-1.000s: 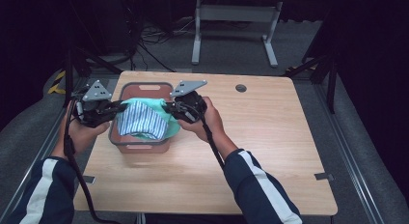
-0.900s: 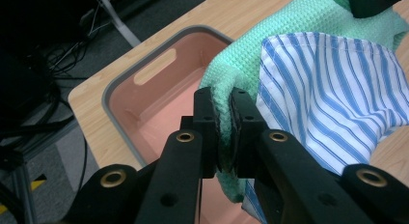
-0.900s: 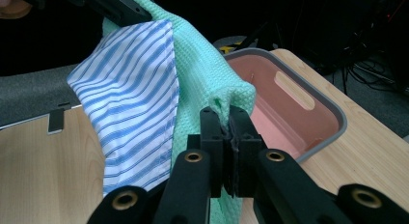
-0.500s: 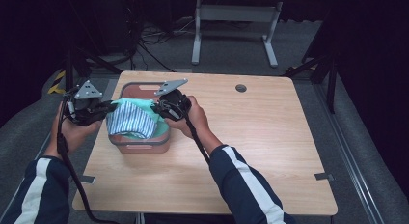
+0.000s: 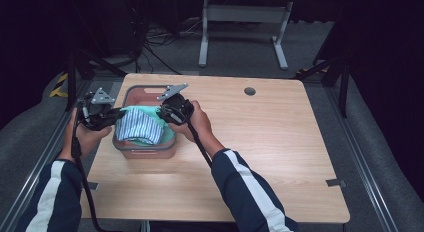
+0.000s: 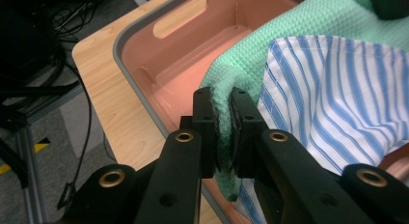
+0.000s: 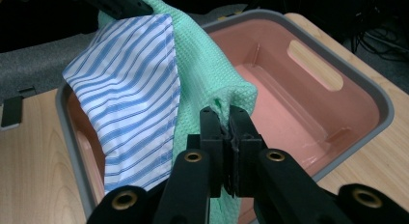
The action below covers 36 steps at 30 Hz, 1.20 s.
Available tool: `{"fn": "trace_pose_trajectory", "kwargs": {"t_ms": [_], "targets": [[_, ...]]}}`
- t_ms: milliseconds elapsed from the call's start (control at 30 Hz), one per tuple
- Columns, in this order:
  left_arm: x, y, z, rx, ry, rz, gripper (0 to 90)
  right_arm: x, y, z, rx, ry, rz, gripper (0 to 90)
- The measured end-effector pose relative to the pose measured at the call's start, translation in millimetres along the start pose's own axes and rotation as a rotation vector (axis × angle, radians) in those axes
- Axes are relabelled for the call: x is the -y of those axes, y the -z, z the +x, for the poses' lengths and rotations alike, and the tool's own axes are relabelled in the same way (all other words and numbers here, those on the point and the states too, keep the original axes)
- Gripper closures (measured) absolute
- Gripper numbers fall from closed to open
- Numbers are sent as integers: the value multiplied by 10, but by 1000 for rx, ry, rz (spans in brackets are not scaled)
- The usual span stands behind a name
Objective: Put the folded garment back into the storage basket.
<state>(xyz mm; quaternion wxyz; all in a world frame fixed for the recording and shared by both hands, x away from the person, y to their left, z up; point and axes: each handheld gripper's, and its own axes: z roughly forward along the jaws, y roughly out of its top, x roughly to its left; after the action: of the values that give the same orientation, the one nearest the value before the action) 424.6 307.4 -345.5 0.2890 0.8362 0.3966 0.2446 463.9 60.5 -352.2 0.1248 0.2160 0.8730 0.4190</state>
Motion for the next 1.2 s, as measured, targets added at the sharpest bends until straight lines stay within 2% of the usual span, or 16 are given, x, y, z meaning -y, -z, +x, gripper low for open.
{"fn": "trace_pose_trajectory", "kwargs": {"t_ms": [167, 233, 267, 300, 433, 533, 600, 767, 867, 967, 1200], "targets": [[22, -105, -17, -11, 2, 6, 831, 44, -87, -26, 5, -7, 26, 869], [24, -125, -15, -9, -2, 24, 828, 58, -109, -41, 6, -14, 31, 868], [29, -144, -14, -10, -1, 13, 827, 63, -118, -48, 9, -14, 33, 867], [34, -156, -20, -11, 13, 14, 824, 67, -125, -52, 9, -17, 36, 866], [45, -199, -26, -17, 2, 30, 815, 87, -161, -75, 11, -21, 42, 843], [64, -228, -34, -22, 21, 38, 768, 103, -187, -88, 16, -31, 45, 815], [77, -223, -53, -17, 20, 33, 760, 118, -199, -89, 14, -30, 49, 805], [84, -200, -39, -39, 28, 27, 670, 140, -203, -107, 21, -35, 55, 789], [85, -182, -29, -68, 52, 18, 545, 146, -205, -116, 36, -30, 57, 774], [90, -162, -21, -65, 54, -2, 526, 155, -205, -112, 35, -28, 59, 773], [110, -184, -36, -53, 55, -3, 528, 189, -223, -111, 25, -21, 75, 769]]}}
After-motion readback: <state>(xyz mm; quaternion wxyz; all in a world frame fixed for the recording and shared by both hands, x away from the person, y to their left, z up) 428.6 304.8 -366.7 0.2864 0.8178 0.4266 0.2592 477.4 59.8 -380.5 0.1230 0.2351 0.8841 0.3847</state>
